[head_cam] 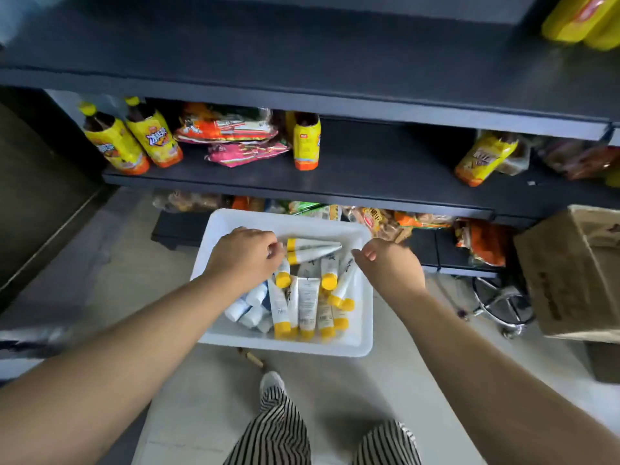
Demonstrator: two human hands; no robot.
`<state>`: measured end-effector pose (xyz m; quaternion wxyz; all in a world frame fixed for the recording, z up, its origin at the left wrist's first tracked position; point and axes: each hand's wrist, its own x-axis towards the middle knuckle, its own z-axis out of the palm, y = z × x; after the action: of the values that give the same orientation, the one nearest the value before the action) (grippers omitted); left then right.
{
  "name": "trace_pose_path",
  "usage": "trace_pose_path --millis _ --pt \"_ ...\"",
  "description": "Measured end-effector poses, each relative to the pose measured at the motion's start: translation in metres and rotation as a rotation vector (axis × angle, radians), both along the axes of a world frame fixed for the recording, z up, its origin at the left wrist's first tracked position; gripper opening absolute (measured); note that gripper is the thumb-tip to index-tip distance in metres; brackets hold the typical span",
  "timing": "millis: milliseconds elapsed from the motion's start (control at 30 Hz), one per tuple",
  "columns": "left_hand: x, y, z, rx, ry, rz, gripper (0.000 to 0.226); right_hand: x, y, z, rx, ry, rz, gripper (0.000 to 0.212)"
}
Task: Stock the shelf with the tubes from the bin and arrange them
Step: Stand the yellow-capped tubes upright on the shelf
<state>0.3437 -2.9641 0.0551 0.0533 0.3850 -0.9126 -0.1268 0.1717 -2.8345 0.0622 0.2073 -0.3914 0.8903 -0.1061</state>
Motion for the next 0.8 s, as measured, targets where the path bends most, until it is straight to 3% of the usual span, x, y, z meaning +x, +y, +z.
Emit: trace_pose_path --millis 333,400,500,600,800 --pt "-0.005 -0.015 -0.087 0.35 -0.061 0.118 0.03 -0.003 -0.021 -0.108 0.151 -0.332 -0.391 0.028" --pt "-0.01 -0.014 -0.107 0.409 -0.06 0.158 0.03 -0.011 -0.028 -0.137 0.183 -0.398 -0.473 0.037" --pt "-0.022 -0.013 -0.138 0.52 -0.045 0.234 0.029 -0.016 -0.035 -0.184 0.142 -0.524 -0.617 0.036" --pt "-0.037 -0.01 -0.164 0.578 -0.066 0.286 0.027 -0.014 -0.041 -0.22 0.14 -0.549 -0.703 0.025" --pt "-0.076 -0.011 -0.205 0.677 -0.023 0.366 0.029 -0.009 -0.051 -0.253 -0.028 -0.495 -0.849 0.029"
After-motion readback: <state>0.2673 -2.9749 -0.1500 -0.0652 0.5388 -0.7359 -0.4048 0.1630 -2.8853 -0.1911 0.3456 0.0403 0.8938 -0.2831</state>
